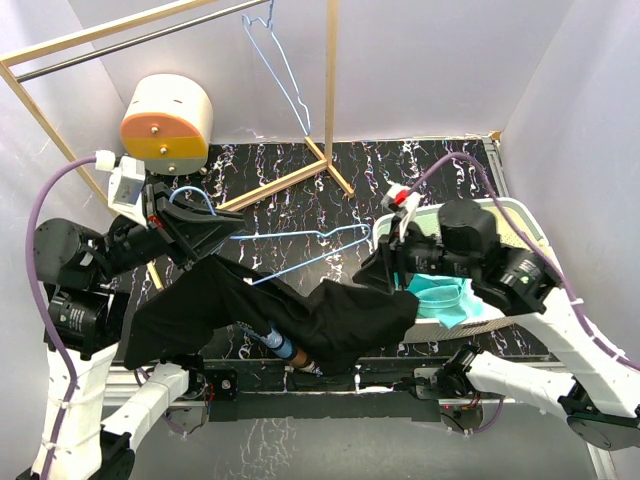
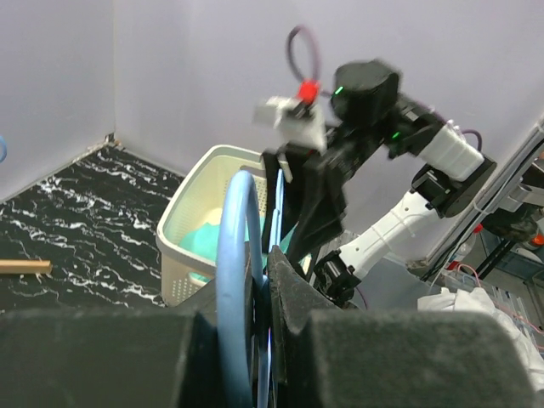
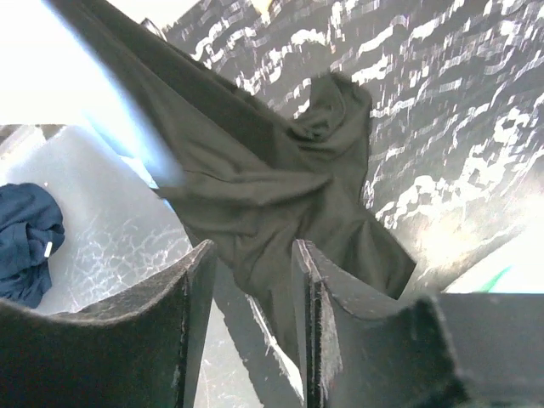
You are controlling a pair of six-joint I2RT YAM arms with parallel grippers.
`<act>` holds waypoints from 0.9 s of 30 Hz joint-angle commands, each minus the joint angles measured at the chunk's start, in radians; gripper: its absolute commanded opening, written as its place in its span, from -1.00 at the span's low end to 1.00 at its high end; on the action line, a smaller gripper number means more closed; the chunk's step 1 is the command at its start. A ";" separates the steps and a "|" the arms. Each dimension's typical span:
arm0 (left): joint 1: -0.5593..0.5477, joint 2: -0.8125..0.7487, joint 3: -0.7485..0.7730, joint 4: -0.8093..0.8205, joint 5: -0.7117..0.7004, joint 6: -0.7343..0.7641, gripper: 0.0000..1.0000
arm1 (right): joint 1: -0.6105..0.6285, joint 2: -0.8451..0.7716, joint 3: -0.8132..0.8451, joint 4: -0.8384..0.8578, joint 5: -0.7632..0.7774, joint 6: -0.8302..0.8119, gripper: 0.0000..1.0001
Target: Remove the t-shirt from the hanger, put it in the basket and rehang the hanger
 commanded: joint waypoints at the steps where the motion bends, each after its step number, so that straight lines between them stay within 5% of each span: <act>1: -0.005 0.006 0.015 -0.043 -0.002 0.046 -1.00 | -0.004 -0.006 0.202 -0.067 -0.031 -0.112 -0.12; 14: -0.005 0.016 -0.112 0.109 0.193 -0.068 -1.00 | -0.003 0.193 0.470 -0.044 -0.265 -0.232 0.08; 27: -0.005 0.046 -0.143 0.131 0.189 -0.072 -1.00 | 0.002 0.321 0.445 0.024 -0.442 -0.233 0.21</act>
